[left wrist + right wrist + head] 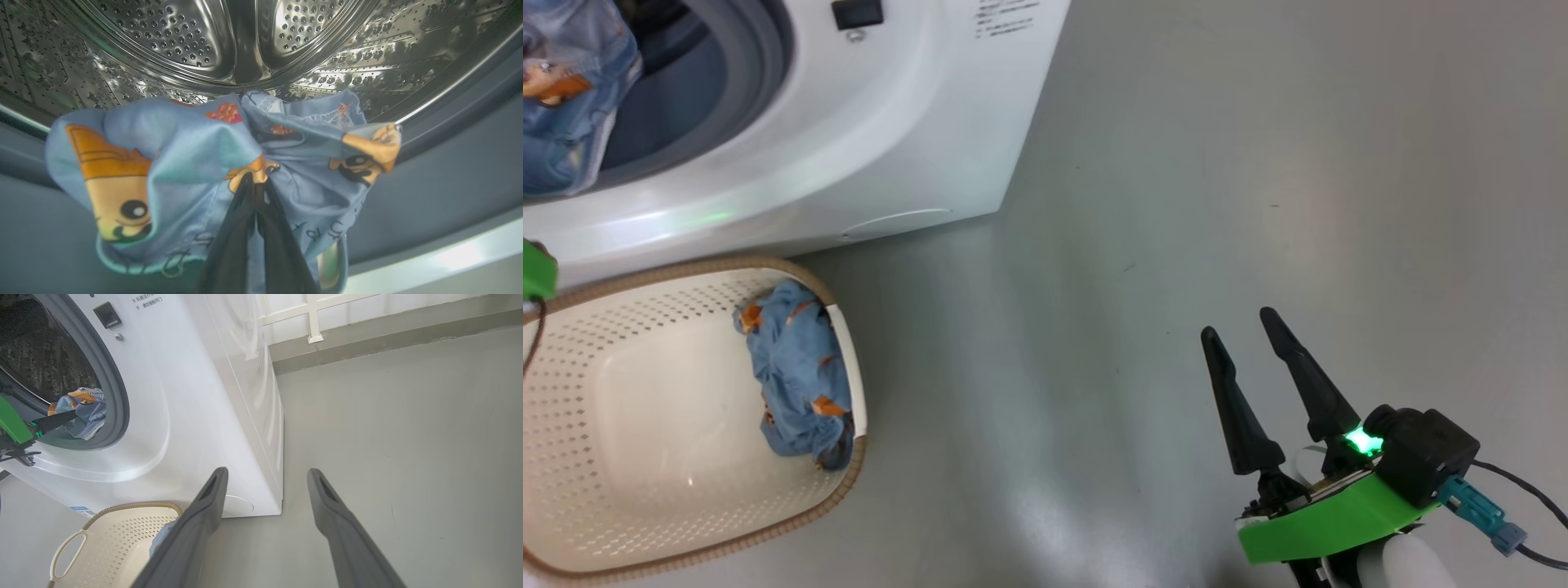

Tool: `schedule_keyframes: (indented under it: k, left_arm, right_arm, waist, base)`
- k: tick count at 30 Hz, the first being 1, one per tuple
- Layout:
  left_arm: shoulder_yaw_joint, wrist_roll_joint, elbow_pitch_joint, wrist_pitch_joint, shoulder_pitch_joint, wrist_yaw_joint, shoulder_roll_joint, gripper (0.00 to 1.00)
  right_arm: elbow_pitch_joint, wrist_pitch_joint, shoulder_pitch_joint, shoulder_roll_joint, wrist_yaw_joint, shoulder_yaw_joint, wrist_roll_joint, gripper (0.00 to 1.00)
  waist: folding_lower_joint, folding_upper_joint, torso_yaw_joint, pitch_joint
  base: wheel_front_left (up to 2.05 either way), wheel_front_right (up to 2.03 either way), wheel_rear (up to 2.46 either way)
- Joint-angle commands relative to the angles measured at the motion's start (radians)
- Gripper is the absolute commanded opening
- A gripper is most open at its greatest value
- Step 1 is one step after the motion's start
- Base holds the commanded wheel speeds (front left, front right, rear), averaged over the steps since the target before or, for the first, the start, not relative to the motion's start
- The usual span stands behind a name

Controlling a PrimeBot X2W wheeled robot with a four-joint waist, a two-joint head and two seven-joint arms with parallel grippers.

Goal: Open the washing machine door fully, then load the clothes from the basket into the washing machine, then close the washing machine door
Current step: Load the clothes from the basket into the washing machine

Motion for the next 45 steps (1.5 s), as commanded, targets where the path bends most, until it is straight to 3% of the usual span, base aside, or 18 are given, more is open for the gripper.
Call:
schedule_keyframes:
  k: [1,15,23,29,33,34,36,37,38,39,45]
  left_arm:
    - [0.018,-0.016,-0.006,-0.006,-0.044,0.002,0.065,0.00]
    - [-0.117,-0.063,0.061,-0.006,-0.184,0.002,0.123,0.00]
    - [-0.047,-0.067,0.019,-0.006,-0.277,0.002,0.147,0.00]
    - [0.127,0.014,-0.049,-0.006,-0.285,0.002,0.163,0.00]
    - [0.123,0.043,-0.006,-0.006,-0.228,0.002,0.147,0.00]
    - [0.118,0.045,0.004,-0.006,-0.223,0.002,0.143,0.06]
    - [0.111,0.046,0.018,-0.006,-0.219,0.002,0.139,0.32]
    - [0.104,0.046,0.024,-0.006,-0.217,0.002,0.138,0.60]
    - [0.092,0.051,0.027,-0.006,-0.216,0.002,0.139,0.96]
    - [0.081,0.052,0.035,-0.006,-0.214,0.002,0.140,1.00]
    - [-0.010,0.001,0.127,-0.006,-0.227,0.002,0.135,1.00]
  right_arm:
    - [-0.027,-0.012,0.019,-0.003,0.006,0.030,0.015,1.00]
    - [-0.038,-0.012,0.038,-0.003,0.006,0.072,0.041,1.00]
    - [-0.052,-0.012,0.049,-0.003,0.006,0.091,0.048,1.00]
    - [-0.058,-0.012,0.053,-0.003,0.006,0.102,0.053,1.00]
    - [-0.059,-0.012,0.058,-0.003,0.006,0.104,0.056,1.00]
    - [-0.060,-0.012,0.059,-0.003,0.006,0.104,0.058,1.00]
    - [-0.062,-0.012,0.061,-0.003,0.006,0.105,0.060,1.00]
    - [-0.062,-0.012,0.061,-0.003,0.006,0.105,0.062,1.00]
    - [-0.061,-0.012,0.061,-0.003,0.006,0.105,0.063,1.00]
    - [-0.060,-0.012,0.061,-0.003,0.006,0.106,0.064,1.00]
    - [-0.053,-0.012,0.057,-0.003,0.006,0.106,0.066,1.00]
  waist:
    - [-0.0001,0.0000,-0.012,0.000]
    - [-0.0001,0.0000,-0.098,-0.001]
    - [-0.0001,0.0000,-0.139,0.008]
    - [-0.0001,0.0000,-0.163,0.013]
    - [-0.0001,0.0000,-0.166,0.010]
    - [-0.0001,0.0000,-0.165,0.010]
    - [-0.0001,0.0000,-0.161,0.012]
    - [-0.0001,0.0000,-0.159,0.012]
    - [-0.0001,0.0000,-0.157,0.012]
    - [-0.0001,0.0000,-0.155,0.011]
    - [-0.0001,0.0000,-0.141,0.004]
  base:
    - [0.00,0.00,0.00]
    - [0.00,0.00,0.00]
    - [0.00,0.00,0.00]
    - [0.00,0.00,0.00]
    - [0.00,0.00,0.00]
    - [0.00,0.00,0.00]
    - [0.00,0.00,0.00]
    - [0.00,0.00,0.00]
    - [0.00,0.00,0.00]
    - [0.00,0.00,0.00]
    - [0.00,0.00,0.00]
